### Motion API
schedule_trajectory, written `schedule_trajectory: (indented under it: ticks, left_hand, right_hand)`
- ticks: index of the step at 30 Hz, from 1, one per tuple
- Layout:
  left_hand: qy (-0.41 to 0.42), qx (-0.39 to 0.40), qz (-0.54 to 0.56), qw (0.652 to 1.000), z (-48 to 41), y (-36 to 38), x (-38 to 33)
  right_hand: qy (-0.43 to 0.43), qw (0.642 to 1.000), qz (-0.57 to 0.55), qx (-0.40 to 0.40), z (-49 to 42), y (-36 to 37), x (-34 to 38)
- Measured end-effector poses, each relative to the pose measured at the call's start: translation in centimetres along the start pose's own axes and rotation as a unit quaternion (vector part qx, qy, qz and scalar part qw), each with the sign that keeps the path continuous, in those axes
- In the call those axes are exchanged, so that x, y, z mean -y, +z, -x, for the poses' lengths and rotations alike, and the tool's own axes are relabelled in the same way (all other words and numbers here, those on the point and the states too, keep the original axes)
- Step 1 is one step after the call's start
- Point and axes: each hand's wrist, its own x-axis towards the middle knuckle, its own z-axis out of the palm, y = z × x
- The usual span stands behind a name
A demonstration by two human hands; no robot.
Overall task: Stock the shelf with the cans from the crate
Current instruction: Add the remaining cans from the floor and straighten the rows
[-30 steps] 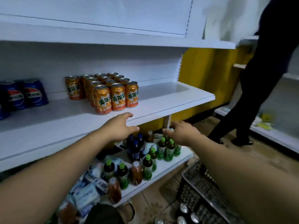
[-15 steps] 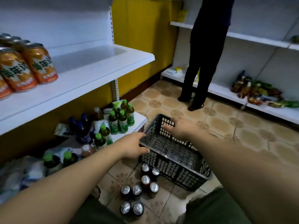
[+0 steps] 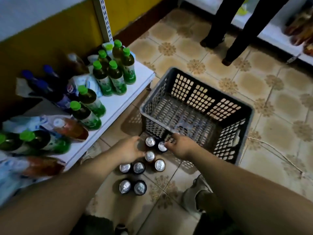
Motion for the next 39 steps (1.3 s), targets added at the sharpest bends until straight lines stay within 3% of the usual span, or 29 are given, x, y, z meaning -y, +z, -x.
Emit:
schedule_trajectory:
  ticks: [4,9,19,25,31,39]
  left_hand:
    - [-0.032,0.008,0.031,0.999,-6.7,1.6,3.2]
    - [-0.076,0.030,0.036,0.996,-13.7,4.7,7.4]
    - [-0.128,0.072,0.124,0.981,-20.4,9.8,12.7]
    - [-0.118,0.072,0.122,0.983,-20.0,9.5,12.6]
    - [-0.057,0.026,0.142,0.988,-15.6,6.5,9.2]
    - [0.063,-0.094,0.232,0.966,-4.6,-2.1,3.2]
  right_hand:
    - [0.009,0.998,-0.003,0.057,-6.3,3.1,0.2]
    - [0.005,0.998,0.015,0.066,-13.2,6.7,1.3]
    - [-0.015,0.985,0.119,0.124,-21.9,13.6,2.7]
    - [-0.022,0.994,0.083,0.060,-21.3,12.1,3.0]
    - [-0.037,0.998,-0.011,-0.040,-14.5,6.7,4.4]
    - [-0.142,0.957,-0.175,-0.183,-2.9,-2.4,8.9]
